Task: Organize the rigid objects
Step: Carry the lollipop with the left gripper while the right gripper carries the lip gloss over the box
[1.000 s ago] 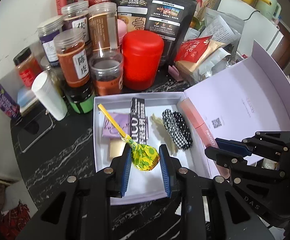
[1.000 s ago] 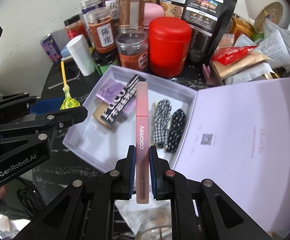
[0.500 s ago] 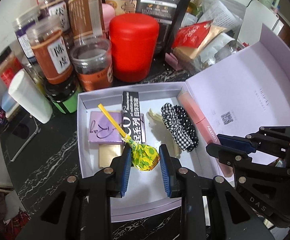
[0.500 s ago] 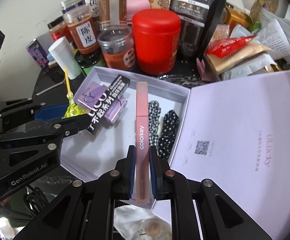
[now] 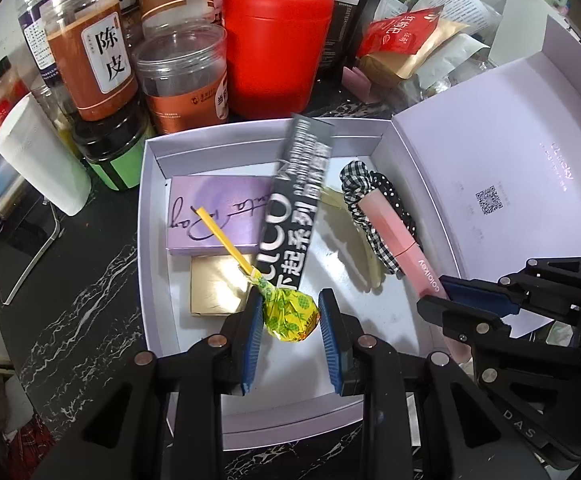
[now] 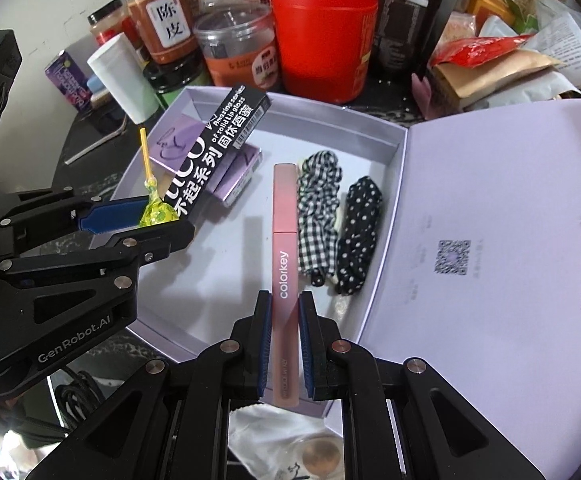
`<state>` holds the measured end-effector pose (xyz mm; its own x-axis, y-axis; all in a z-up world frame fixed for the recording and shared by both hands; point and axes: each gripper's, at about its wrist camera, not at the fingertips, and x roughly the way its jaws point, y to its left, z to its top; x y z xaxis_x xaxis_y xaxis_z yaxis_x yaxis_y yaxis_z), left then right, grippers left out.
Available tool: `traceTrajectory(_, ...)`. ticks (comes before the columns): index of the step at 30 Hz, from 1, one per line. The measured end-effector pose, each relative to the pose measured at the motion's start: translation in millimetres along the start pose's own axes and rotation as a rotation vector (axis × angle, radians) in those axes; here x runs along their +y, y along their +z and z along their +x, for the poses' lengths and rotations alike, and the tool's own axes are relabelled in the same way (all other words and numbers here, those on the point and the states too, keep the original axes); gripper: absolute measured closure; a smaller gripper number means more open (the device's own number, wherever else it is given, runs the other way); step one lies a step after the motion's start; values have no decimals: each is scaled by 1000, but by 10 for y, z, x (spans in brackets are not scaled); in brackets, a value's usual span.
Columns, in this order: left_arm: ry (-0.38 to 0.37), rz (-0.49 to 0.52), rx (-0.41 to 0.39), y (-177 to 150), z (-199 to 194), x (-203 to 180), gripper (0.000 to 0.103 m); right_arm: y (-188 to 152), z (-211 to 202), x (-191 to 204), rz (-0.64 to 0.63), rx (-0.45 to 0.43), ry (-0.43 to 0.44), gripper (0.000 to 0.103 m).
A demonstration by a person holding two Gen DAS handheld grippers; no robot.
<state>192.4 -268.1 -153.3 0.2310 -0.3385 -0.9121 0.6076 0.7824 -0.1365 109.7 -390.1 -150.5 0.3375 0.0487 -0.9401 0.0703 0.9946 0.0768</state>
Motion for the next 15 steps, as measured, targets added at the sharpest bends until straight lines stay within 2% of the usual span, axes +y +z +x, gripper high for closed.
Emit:
traceTrajectory(10, 21, 58, -10, 40, 48, -107, 76, -63, 162, -11, 4, 38, -1, 90)
traceTrajectory(15, -21, 40, 52, 20, 227, -141, 76, -59, 179, -82, 32, 36, -6, 90)
